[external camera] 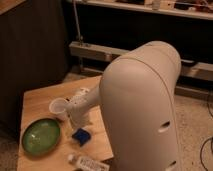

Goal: Place the white sponge in the ceramic bowl

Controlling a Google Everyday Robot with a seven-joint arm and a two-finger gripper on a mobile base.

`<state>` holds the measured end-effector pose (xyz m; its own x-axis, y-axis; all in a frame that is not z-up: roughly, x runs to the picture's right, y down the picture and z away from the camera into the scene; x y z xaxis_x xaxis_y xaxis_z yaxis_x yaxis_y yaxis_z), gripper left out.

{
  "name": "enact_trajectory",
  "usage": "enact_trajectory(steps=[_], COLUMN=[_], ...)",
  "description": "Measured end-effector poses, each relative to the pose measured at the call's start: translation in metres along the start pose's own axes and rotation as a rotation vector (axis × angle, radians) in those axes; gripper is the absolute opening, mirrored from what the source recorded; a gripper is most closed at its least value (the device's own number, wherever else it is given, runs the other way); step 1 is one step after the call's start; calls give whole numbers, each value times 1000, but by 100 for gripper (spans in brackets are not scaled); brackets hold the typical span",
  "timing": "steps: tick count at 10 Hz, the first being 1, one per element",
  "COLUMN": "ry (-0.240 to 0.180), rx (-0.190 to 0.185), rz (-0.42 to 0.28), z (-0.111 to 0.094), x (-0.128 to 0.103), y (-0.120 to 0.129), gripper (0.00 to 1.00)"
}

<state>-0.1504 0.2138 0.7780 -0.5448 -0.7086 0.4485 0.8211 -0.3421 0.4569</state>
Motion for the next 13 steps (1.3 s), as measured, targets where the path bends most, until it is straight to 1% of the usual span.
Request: enact_trajectory(steps=[3,5,9,13], ry=[7,3,-14,-32], rx=[11,13,-2,-7], rz=[-4,-12,-32,-38], z=[0,2,14,25], x=[1,0,-3,-5], y=[-5,-7,-13,-16], gripper=[80,80,80,80])
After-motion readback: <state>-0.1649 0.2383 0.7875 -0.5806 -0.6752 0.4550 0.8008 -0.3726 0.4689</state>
